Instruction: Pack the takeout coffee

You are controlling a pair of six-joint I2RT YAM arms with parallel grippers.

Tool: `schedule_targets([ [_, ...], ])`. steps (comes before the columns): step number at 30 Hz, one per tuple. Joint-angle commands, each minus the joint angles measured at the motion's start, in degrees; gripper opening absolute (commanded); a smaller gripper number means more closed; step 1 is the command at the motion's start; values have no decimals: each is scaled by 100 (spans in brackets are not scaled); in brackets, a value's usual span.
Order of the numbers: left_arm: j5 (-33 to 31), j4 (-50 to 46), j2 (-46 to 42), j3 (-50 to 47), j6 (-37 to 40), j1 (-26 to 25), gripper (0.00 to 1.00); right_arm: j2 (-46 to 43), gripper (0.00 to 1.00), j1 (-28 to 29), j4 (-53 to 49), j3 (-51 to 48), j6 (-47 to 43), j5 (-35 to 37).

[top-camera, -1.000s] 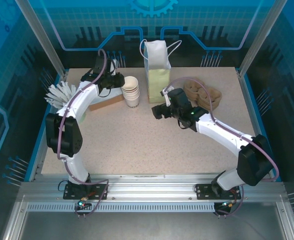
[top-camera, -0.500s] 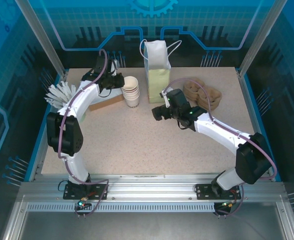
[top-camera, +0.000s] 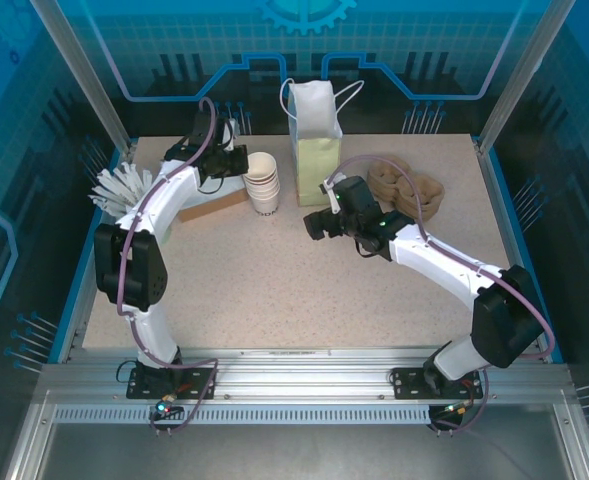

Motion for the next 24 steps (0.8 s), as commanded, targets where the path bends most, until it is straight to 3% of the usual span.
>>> schedule_targets([
  [1, 54, -167, -180, 294, 96, -37, 3, 25, 99, 68, -204, 230, -12, -24],
  [14, -121, -404, -1404, 803, 112, -42, 1, -554, 99, 62, -778, 603, -114, 7],
  [18, -199, -184, -2377, 124, 48, -259, 2, -790, 99, -96, -1221, 831, -212, -19],
  [24, -427, 288, -3571, -1610, -254, -1030, 2, -814, 99, -849, -1703, 817, -124, -496],
])
